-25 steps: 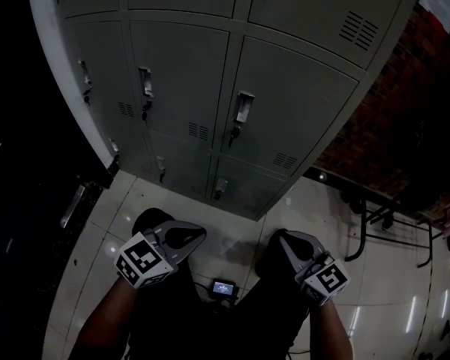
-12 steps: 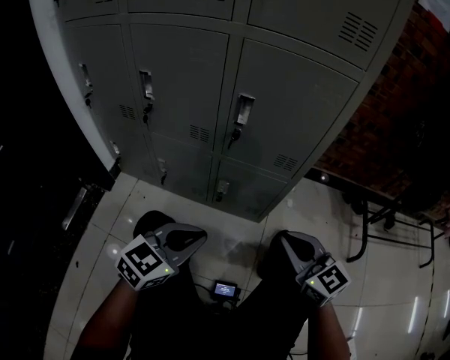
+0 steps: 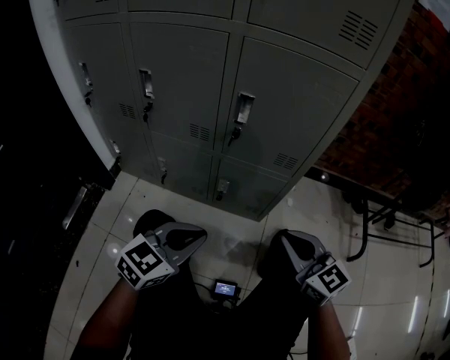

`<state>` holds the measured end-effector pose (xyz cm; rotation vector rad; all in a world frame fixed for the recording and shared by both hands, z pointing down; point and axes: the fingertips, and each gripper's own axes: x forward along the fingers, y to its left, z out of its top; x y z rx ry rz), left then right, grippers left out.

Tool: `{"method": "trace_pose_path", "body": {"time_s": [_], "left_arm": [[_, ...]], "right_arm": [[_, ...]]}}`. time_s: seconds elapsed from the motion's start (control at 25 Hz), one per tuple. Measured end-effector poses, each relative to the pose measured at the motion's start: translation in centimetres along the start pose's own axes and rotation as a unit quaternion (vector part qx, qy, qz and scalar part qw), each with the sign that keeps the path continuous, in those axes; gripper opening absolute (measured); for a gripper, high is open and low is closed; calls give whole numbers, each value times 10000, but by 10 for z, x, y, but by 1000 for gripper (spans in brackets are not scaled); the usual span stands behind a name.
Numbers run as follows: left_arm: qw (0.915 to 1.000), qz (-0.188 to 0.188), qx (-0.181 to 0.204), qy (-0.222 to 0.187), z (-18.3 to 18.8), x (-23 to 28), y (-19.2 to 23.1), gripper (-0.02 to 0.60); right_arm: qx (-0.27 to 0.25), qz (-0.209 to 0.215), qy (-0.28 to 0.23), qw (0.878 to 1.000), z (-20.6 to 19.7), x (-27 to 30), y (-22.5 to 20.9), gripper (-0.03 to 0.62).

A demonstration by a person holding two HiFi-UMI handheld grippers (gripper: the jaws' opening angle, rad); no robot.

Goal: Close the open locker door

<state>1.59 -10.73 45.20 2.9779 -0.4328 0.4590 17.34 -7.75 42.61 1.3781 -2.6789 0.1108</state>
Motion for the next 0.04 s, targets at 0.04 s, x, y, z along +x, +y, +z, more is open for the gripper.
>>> {"method": "trace_pose_path", "body": {"time_s": [0.04], "left_arm": [[10000, 3, 2, -1, 0, 0, 0, 12]], "right_arm": [[0, -3, 0, 10000, 0, 0, 0, 2]]}}
